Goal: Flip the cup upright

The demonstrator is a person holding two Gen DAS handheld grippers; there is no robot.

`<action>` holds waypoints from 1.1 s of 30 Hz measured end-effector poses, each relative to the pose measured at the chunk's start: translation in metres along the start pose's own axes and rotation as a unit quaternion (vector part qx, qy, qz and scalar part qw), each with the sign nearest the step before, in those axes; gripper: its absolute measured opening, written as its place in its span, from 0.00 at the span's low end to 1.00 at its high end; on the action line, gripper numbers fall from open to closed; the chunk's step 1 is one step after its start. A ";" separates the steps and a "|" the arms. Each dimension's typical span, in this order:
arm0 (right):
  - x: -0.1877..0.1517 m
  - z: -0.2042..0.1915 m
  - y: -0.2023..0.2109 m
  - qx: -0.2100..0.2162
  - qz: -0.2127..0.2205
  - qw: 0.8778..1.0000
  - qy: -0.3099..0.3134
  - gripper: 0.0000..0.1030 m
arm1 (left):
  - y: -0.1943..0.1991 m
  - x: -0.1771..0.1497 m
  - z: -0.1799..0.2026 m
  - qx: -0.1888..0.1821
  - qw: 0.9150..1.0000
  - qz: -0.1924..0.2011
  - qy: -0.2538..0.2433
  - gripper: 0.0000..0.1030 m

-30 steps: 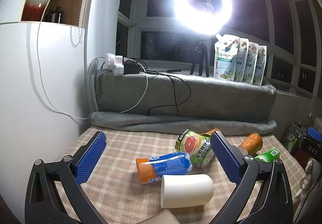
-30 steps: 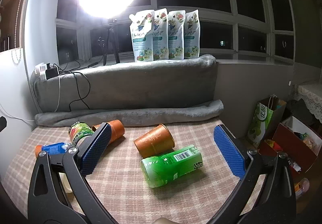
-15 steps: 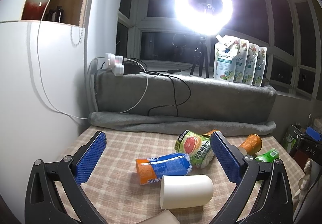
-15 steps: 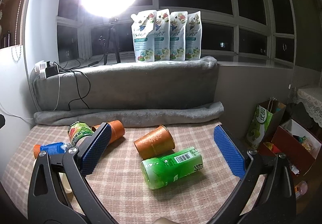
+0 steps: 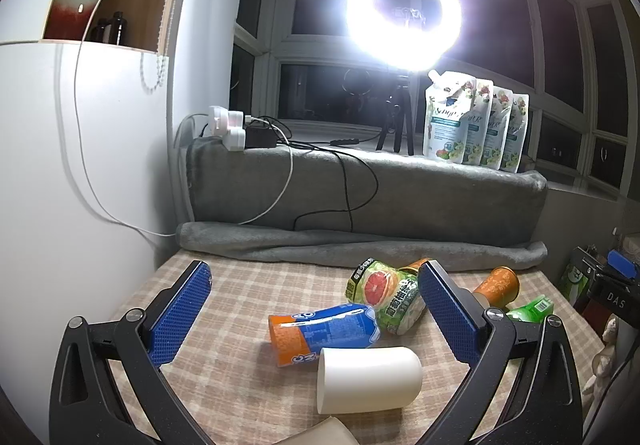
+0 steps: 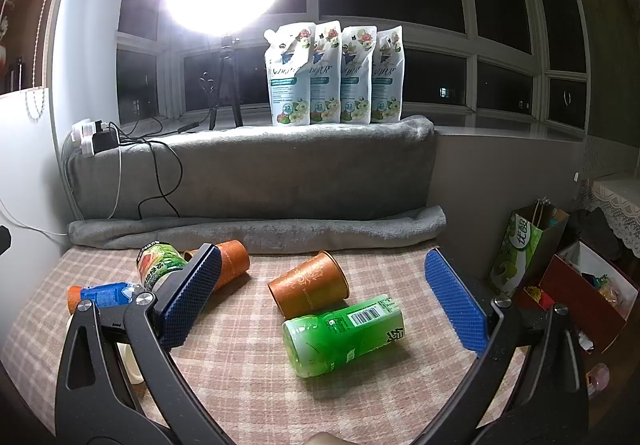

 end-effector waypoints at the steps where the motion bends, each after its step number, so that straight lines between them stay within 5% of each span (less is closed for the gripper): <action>1: 0.001 0.000 -0.001 0.000 -0.001 1.000 0.000 1.00 | 0.000 0.000 0.000 0.000 1.000 0.000 0.000 0.99; 33: -0.003 -0.003 -0.008 0.009 -0.014 1.000 0.004 1.00 | -0.004 -0.004 0.008 -0.010 1.000 -0.009 -0.009 0.99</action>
Point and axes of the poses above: each gripper's, at about its wrist camera, not at the fingertips, and y roughly against the way its jaws point, z to its right, x to its top, the point moved 5 cm from there along -y, roughly the way its jaws point, and after that the axes turned 7 degrees about -y, right-handed, at the moved point
